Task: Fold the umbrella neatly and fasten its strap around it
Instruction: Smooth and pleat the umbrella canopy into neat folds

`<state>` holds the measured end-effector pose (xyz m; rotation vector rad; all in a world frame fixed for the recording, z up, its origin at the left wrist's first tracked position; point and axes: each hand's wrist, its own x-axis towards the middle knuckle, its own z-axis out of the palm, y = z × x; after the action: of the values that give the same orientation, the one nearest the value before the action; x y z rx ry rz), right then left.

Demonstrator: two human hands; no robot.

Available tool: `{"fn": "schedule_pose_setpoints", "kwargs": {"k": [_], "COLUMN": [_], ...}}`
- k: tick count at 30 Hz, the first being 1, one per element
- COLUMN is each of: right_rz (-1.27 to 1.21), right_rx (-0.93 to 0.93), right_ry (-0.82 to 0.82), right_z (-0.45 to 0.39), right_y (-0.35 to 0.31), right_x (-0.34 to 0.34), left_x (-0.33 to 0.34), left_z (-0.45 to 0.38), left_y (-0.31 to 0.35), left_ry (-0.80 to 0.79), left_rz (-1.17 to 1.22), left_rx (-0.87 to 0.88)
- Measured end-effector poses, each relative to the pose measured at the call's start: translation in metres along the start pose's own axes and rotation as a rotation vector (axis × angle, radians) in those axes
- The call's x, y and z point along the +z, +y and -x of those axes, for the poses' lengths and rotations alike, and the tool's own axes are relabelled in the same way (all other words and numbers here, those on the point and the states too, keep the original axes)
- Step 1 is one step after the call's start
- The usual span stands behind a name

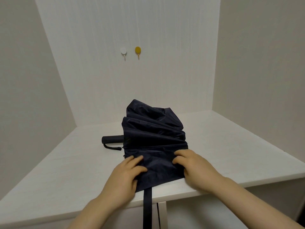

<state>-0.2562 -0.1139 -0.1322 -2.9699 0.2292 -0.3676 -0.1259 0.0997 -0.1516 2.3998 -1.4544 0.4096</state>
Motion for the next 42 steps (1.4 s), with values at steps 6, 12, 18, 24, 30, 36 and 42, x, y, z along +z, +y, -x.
{"fn": "schedule_pose_setpoints", "kwargs": {"k": [6,12,18,24,30,36,42], "right_rz": [0.014,-0.048,-0.171,-0.203,-0.255,-0.186,-0.109], "right_rx": [0.112,0.171,0.335,0.403,0.112,0.130,0.046], "right_ry": [-0.127,-0.163,-0.182,0.270,0.230,0.220,0.237], "right_z": [0.001,0.005,0.005,-0.019,-0.043,-0.054,-0.052], "right_y": [0.010,0.027,0.040,0.013,-0.015,-0.014,-0.007], "right_x": [-0.005,-0.012,-0.021,-0.031,-0.019,-0.009,0.002], "left_x": [0.008,0.010,0.009,0.007,0.002,-0.014,-0.027], "left_z": [-0.003,-0.001,0.000,0.001,0.009,0.014,-0.001], "left_y": [-0.009,-0.017,-0.015,-0.012,-0.011,-0.008,-0.004], "left_ry": [-0.260,-0.297,-0.296,-0.273,-0.084,-0.091,0.254], "left_rz": [0.186,0.244,0.267,0.306,0.474,0.697,0.624], "left_rx": [-0.022,-0.021,-0.028,-0.048,-0.152,-0.235,-0.461]}}
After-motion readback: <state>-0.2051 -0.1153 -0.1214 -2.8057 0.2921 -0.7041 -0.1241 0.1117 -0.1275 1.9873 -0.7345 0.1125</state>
